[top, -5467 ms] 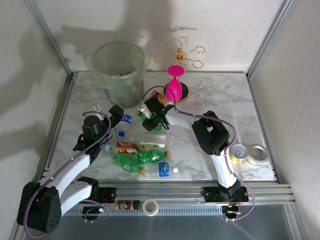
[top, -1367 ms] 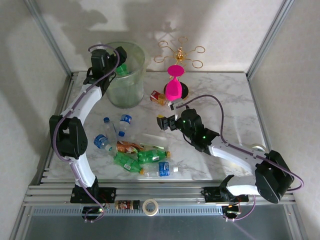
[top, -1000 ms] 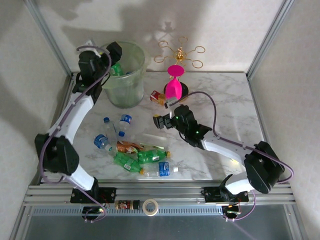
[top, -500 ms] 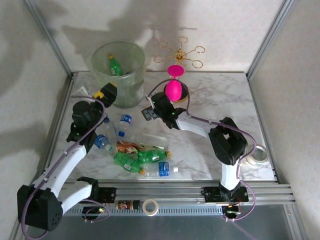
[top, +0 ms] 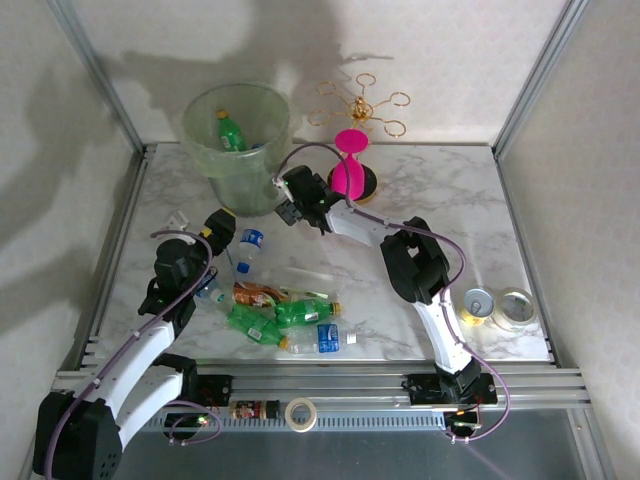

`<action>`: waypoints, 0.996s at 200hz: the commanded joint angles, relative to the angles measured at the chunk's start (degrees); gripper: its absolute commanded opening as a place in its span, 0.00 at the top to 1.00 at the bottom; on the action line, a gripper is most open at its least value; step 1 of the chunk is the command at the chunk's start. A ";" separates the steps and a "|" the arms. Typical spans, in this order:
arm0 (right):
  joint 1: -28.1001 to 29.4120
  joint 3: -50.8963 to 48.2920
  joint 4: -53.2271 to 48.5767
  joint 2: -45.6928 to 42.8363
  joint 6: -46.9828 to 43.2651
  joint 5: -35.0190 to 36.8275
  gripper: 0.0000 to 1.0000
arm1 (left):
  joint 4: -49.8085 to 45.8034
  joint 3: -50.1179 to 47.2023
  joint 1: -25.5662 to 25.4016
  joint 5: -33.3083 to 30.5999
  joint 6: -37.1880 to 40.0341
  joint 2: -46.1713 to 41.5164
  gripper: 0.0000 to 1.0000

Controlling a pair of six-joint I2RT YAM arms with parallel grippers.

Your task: Put the plastic bottles in the bin

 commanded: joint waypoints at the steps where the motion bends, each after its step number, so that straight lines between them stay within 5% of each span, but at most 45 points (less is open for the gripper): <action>1: -1.02 4.34 -3.16 3.26 -2.46 1.81 0.01 | 0.94 -0.77 -0.44 0.04 -1.74 0.81 0.00; 85: -2.73 11.50 -5.21 9.61 -5.30 4.94 0.01 | 2.85 -1.43 -0.84 1.76 -4.43 3.29 0.00; 199: -2.90 13.68 -9.97 11.49 -1.64 -9.59 0.03 | 2.42 0.16 -2.71 0.00 -6.27 1.59 0.01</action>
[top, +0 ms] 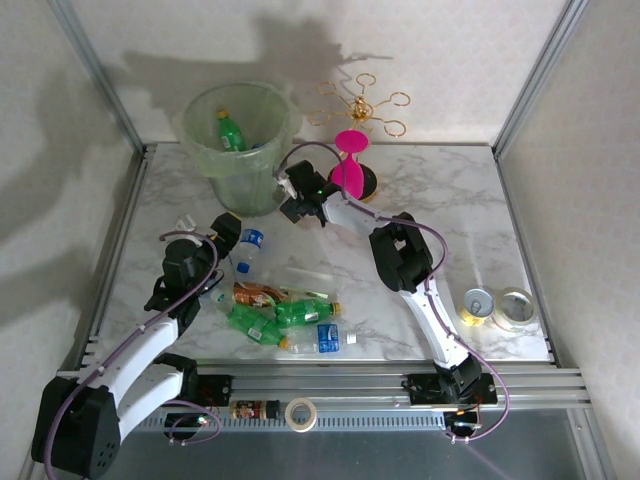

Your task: Put the plastic bottles in the bin

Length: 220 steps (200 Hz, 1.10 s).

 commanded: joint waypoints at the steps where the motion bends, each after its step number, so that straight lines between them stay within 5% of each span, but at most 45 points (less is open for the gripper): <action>1: 0.13 0.22 -2.79 0.06 2.44 -5.29 0.04 | 1.32 1.27 -0.71 -0.66 -0.77 -1.50 0.01; 61: 0.13 -6.00 -3.58 -6.14 7.42 -14.20 0.10 | 1.05 0.71 -1.15 -1.22 -1.02 -2.19 0.00; 124: 1.87 -12.90 -2.84 -14.61 9.79 -14.42 0.10 | 1.98 0.52 -1.49 -1.32 -1.28 -1.64 0.01; 179: 2.19 -12.15 0.43 -15.75 18.48 -5.65 0.08 | 2.71 0.25 -1.76 -1.89 -1.47 -1.45 0.00; 220: 2.18 -0.86 -6.67 -8.62 25.94 3.79 0.07 | 2.14 -0.13 -1.94 -1.77 -1.35 -2.10 0.00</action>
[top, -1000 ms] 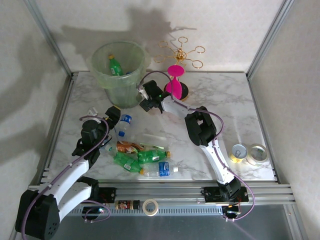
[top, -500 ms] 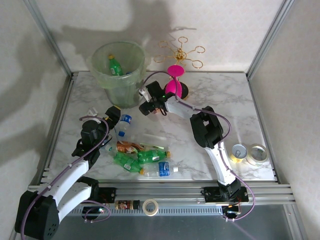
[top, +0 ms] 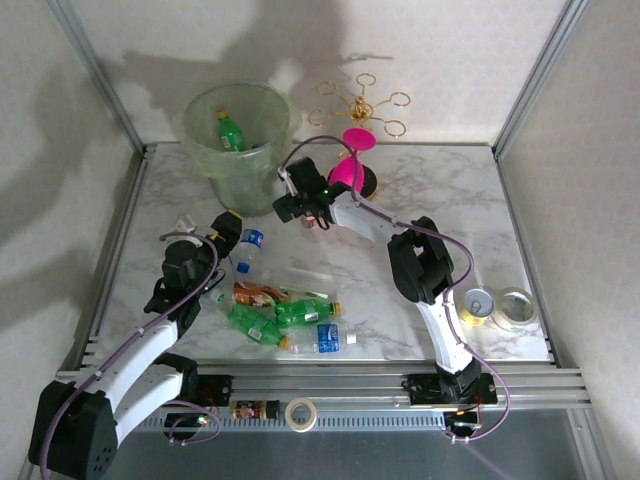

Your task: Put the plastic bottles in the bin

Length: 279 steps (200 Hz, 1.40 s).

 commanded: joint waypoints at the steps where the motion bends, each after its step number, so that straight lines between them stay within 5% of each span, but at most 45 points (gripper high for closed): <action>1: -0.22 6.88 -3.95 3.59 7.47 7.16 0.07 | 1.12 -0.20 -0.59 -1.11 -0.45 -1.05 0.00; 118: -0.14 4.94 1.78 7.32 15.46 -0.19 0.11 | 0.67 -2.18 -0.68 -2.46 -0.39 -4.09 0.00; 279: 3.71 -30.63 7.37 -19.21 22.03 5.93 0.11 | 2.49 -2.79 -0.72 -2.53 -1.11 -3.80 0.00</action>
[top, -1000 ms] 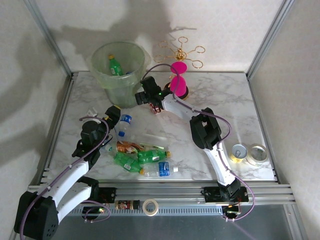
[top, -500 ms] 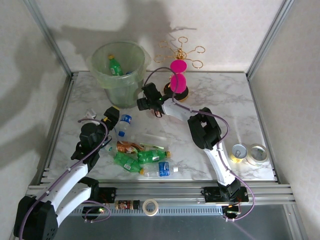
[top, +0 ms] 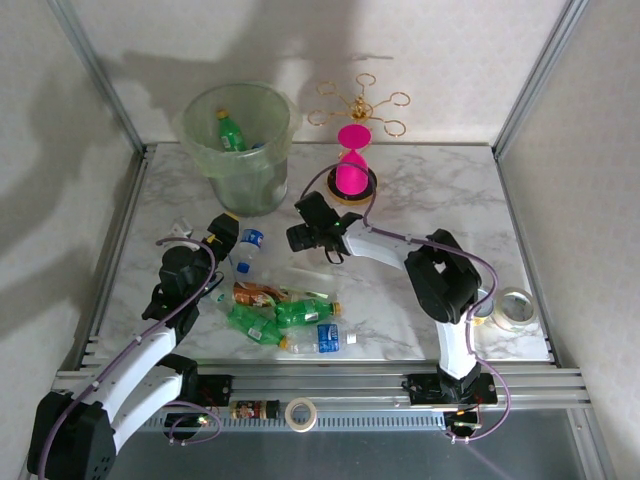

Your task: Put the plastic bottles in the bin

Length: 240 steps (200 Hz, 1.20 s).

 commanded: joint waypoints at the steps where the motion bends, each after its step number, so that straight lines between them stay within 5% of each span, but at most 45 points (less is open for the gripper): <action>1: -0.02 -1.13 1.01 -2.82 4.75 4.80 0.11 | 1.91 -0.86 -0.48 -1.18 -0.50 -0.40 0.00; 38: -0.19 -0.24 -0.66 -1.21 7.55 12.85 0.08 | 1.49 -0.59 -0.53 -1.02 -0.31 -0.47 0.00; 96: -1.20 -6.97 1.76 -2.89 4.15 7.54 0.09 | 1.98 -0.56 -0.51 -0.20 -0.29 0.56 0.01; 240: -3.55 -12.48 2.72 -2.31 3.81 10.11 0.13 | 2.01 3.13 -3.30 0.57 0.55 4.18 0.00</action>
